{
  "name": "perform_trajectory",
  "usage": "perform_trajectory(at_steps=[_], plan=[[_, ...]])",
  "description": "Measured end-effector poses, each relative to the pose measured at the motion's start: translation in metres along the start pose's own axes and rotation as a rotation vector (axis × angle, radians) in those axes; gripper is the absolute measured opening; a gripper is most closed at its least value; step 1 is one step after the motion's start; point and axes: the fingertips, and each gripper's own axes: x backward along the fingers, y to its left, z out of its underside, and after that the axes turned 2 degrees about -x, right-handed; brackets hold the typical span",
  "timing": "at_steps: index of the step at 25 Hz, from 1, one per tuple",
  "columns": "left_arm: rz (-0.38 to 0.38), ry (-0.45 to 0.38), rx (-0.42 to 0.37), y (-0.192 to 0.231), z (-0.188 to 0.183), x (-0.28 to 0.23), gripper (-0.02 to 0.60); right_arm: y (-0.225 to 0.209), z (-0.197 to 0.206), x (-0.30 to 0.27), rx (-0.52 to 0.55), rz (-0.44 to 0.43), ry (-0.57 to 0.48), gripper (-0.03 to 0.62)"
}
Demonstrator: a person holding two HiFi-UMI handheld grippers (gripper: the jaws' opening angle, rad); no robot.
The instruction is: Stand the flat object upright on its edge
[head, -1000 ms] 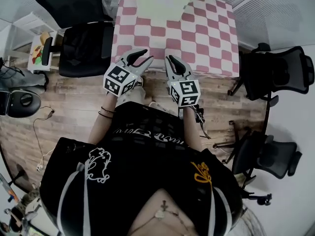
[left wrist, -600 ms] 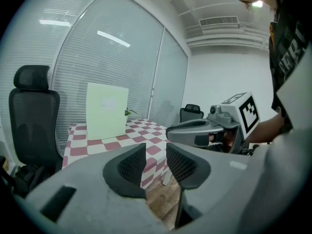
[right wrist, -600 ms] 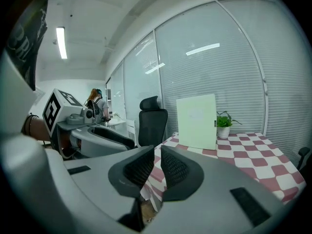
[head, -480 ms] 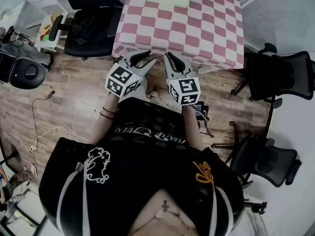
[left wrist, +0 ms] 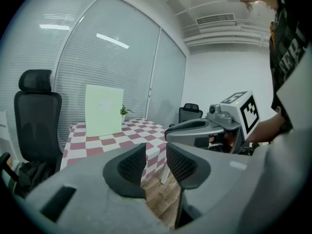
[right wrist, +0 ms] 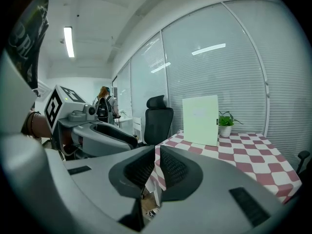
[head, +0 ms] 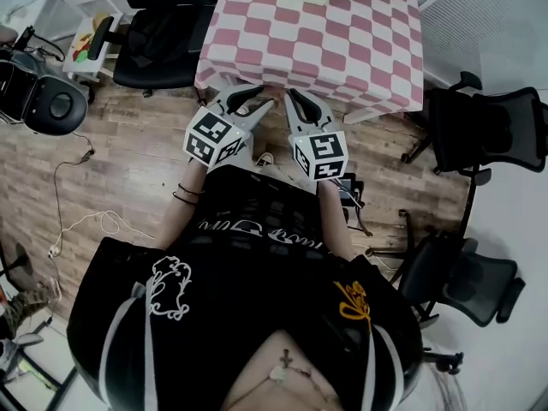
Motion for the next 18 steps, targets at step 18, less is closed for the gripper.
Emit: perform_trajectory(at_steps=[18], plan=[[-0.010,0.021,-0.011,-0.0103,0.0045,-0.0042,0.140,-0.0043,0.0035,0.0055,0.009,-0.011,0.002,0.035]])
